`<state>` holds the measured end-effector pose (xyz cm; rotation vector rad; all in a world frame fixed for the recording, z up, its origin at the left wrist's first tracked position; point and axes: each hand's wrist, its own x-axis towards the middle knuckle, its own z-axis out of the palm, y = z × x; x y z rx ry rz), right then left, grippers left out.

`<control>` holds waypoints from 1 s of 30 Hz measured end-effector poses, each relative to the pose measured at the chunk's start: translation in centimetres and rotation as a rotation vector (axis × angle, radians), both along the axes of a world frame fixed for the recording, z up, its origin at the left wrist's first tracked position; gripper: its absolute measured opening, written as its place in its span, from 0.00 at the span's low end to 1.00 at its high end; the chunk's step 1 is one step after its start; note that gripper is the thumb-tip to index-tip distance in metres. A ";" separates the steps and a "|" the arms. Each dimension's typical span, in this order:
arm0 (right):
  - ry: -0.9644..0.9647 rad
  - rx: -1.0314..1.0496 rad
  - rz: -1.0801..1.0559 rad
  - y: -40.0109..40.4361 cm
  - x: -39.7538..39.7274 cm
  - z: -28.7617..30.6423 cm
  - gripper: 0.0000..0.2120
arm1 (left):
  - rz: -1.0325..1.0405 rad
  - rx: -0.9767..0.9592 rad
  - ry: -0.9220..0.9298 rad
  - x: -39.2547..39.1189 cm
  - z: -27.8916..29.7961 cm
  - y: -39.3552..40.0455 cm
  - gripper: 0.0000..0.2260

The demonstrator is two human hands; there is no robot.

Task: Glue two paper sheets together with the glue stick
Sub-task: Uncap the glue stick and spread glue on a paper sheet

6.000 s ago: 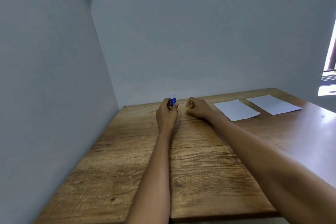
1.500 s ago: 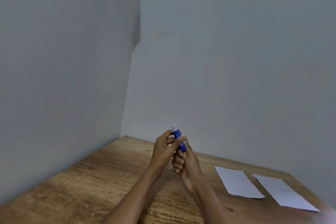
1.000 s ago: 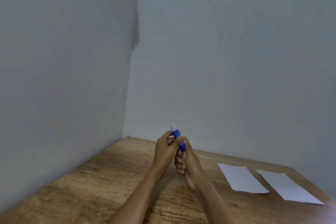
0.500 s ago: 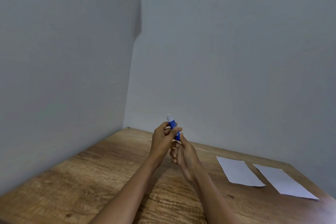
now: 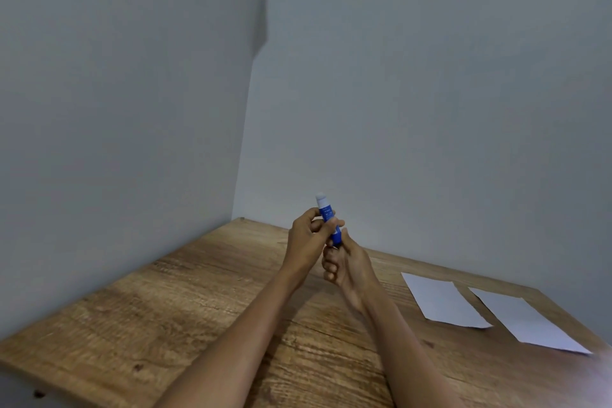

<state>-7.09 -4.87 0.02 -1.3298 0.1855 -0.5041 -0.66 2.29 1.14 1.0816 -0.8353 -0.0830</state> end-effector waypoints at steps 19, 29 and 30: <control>-0.348 0.248 -0.096 0.2 -0.3 -0.4 0.13 | 0.185 0.102 -0.118 -1.6 -1.5 -1.7 0.07; -0.403 0.343 -0.532 -5.8 -7.9 1.8 0.15 | 0.202 0.325 -0.288 -6.4 -0.9 -6.9 0.13; -0.389 0.337 -0.570 -7.2 -9.1 2.2 0.15 | 0.197 0.393 -0.333 -6.5 -0.9 -8.1 0.13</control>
